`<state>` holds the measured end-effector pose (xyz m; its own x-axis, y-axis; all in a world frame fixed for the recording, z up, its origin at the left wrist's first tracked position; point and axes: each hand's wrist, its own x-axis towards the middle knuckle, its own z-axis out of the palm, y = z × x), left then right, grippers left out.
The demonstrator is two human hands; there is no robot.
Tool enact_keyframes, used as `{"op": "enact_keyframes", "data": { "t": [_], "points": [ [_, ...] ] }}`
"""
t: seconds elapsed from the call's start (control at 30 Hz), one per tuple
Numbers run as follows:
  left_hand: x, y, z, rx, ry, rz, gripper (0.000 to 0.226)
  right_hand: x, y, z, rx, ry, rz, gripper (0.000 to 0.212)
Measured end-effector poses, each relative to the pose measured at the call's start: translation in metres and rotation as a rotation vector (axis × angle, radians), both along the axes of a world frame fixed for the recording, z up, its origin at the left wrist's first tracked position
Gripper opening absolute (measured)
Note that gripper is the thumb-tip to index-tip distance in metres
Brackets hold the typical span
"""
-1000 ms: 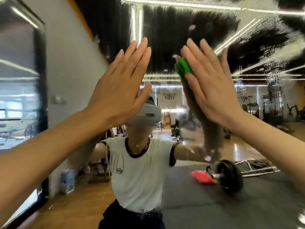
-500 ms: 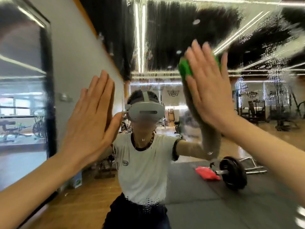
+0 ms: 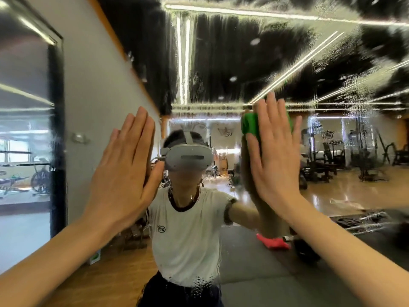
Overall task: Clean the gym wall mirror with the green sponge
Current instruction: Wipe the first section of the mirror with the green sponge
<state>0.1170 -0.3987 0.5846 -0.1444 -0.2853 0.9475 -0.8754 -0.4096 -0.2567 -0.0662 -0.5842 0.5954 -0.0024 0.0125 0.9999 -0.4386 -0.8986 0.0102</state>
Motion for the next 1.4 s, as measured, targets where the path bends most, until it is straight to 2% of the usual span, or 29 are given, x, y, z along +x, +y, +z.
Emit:
{"op": "enact_keyframes", "data": {
  "t": [0.07,0.2,0.23,0.33,0.4,0.47,0.53,0.6,0.63,0.7,0.8,0.87,0.93,1.0,1.1,1.17,1.3,1.33,1.4],
  "points": [
    [0.000,-0.001,0.001,-0.001,0.002,0.003,0.072,0.030,0.025,0.028,0.039,-0.080,-0.007,0.057],
    [-0.001,-0.001,0.001,0.002,0.000,0.008,0.072,0.037,0.023,0.034,-0.258,0.151,-0.079,0.054],
    [-0.001,-0.001,0.002,0.001,-0.004,0.008,0.072,0.025,0.011,0.035,-0.232,0.142,-0.102,0.054],
    [-0.002,-0.002,0.001,-0.016,-0.016,0.010,0.072,-0.010,-0.022,0.030,0.044,-0.045,-0.107,0.056],
    [-0.002,-0.002,0.001,-0.026,-0.020,0.016,0.072,0.001,-0.009,0.026,0.132,-0.165,-0.129,0.057],
    [-0.002,-0.003,0.001,-0.030,-0.019,0.019,0.072,0.035,0.020,0.024,0.044,-0.152,-0.126,0.056],
    [-0.002,-0.002,0.002,-0.030,-0.015,0.021,0.072,0.063,0.043,0.021,-0.152,0.009,-0.060,0.054],
    [-0.002,-0.002,0.001,-0.031,-0.004,0.013,0.071,0.056,0.037,0.022,-0.288,0.142,-0.073,0.052],
    [-0.003,-0.002,0.001,-0.029,-0.003,0.008,0.071,0.042,0.026,0.022,-0.278,0.161,-0.093,0.053],
    [-0.002,-0.002,0.001,-0.023,-0.012,0.004,0.071,0.007,-0.006,0.014,-0.115,0.105,-0.104,0.055],
    [-0.001,-0.002,0.000,-0.031,-0.018,0.005,0.072,-0.026,-0.034,0.002,0.154,-0.136,-0.094,0.054],
    [-0.001,-0.003,-0.001,-0.033,-0.022,0.013,0.072,-0.004,-0.015,0.003,0.200,-0.253,-0.114,0.055],
    [0.000,-0.003,-0.001,-0.033,-0.019,0.015,0.072,0.034,0.019,0.004,0.097,-0.214,-0.101,0.055],
    [0.000,-0.003,-0.001,-0.031,-0.012,0.015,0.071,0.063,0.046,-0.003,-0.097,-0.035,-0.046,0.056],
    [0.001,-0.004,-0.001,-0.026,-0.008,0.010,0.071,0.043,0.032,-0.006,-0.263,0.159,-0.078,0.055],
    [0.000,-0.003,-0.001,-0.027,-0.006,0.010,0.071,0.010,0.000,-0.011,-0.147,0.116,-0.091,0.056],
    [0.000,-0.004,-0.002,-0.040,-0.014,0.010,0.071,-0.018,-0.027,-0.025,0.239,-0.217,-0.094,0.057],
    [0.000,-0.005,-0.002,-0.041,-0.018,0.010,0.071,-0.004,-0.014,-0.025,0.265,-0.267,-0.105,0.058],
    [0.000,-0.006,-0.001,-0.043,-0.021,0.010,0.071,0.035,0.022,-0.027,0.136,-0.241,-0.099,0.065]
  ]
}}
